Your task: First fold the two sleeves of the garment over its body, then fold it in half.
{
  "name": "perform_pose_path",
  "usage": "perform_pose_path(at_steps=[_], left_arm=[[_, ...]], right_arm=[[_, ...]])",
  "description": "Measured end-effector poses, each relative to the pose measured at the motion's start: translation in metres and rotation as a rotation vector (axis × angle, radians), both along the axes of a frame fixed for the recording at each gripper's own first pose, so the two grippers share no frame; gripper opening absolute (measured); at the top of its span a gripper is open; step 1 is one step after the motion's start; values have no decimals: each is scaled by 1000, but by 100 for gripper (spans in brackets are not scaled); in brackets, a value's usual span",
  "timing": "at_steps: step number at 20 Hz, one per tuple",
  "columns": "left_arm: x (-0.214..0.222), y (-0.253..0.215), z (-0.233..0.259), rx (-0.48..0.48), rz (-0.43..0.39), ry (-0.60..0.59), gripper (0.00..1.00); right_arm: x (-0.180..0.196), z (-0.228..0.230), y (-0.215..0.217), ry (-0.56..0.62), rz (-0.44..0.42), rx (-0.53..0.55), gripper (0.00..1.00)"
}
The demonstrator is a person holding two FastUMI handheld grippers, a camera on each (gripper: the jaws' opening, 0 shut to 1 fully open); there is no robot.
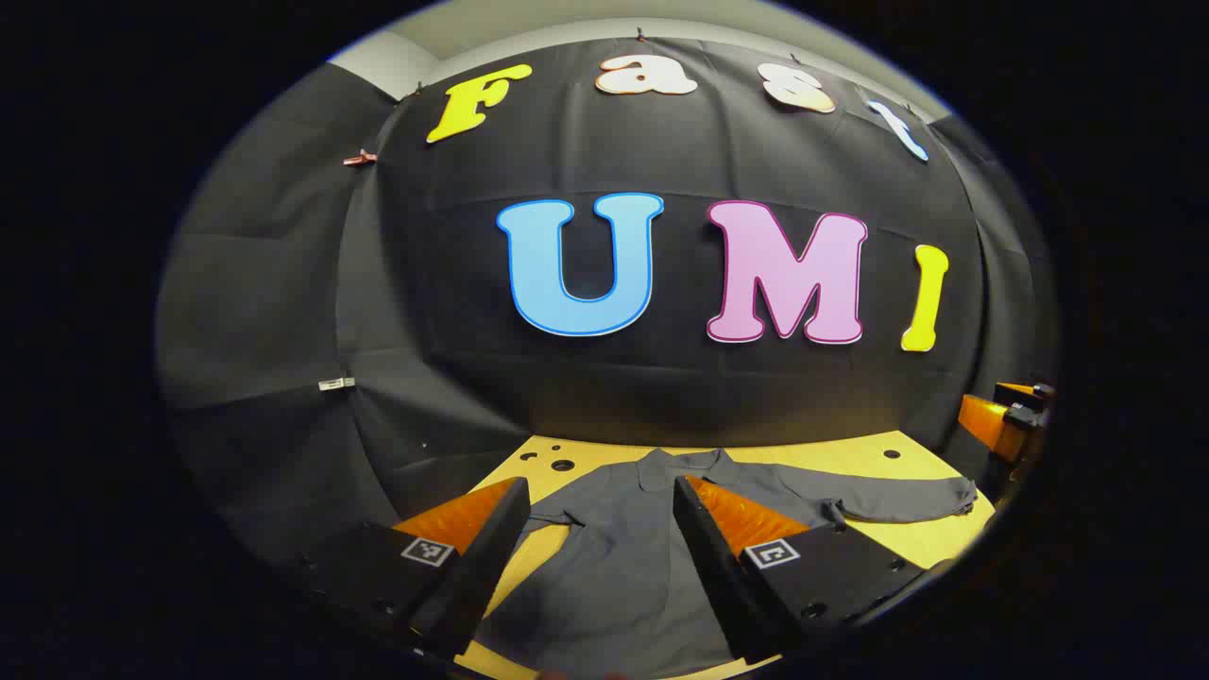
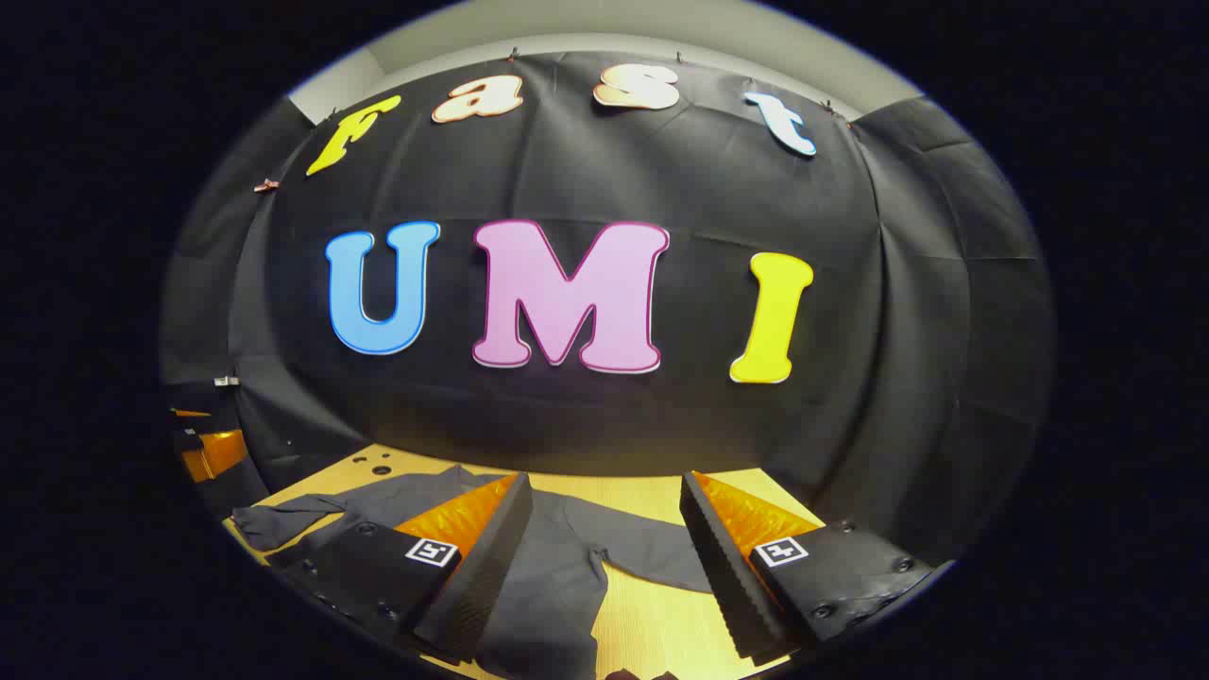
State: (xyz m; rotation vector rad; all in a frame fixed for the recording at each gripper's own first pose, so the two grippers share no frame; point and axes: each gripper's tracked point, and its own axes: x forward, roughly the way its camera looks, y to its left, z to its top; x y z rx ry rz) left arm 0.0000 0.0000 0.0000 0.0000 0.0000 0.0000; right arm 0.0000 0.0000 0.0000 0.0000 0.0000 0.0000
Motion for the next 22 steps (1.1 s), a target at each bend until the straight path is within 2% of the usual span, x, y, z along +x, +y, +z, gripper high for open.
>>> perform_pose_path(at_steps=[5, 11, 22], left_arm=[[17, -18, -9, -15, -30, 17, 96], [28, -32, -5, 12, -51, 8, 96], [25, -24, -25, 9, -21, 51, 95]], right_arm=[[13, -19, -3, 41, 6, 4, 98], [25, -19, -3, 56, 4, 3, 97], [35, -26, -11, 61, 19, -11, 98]])
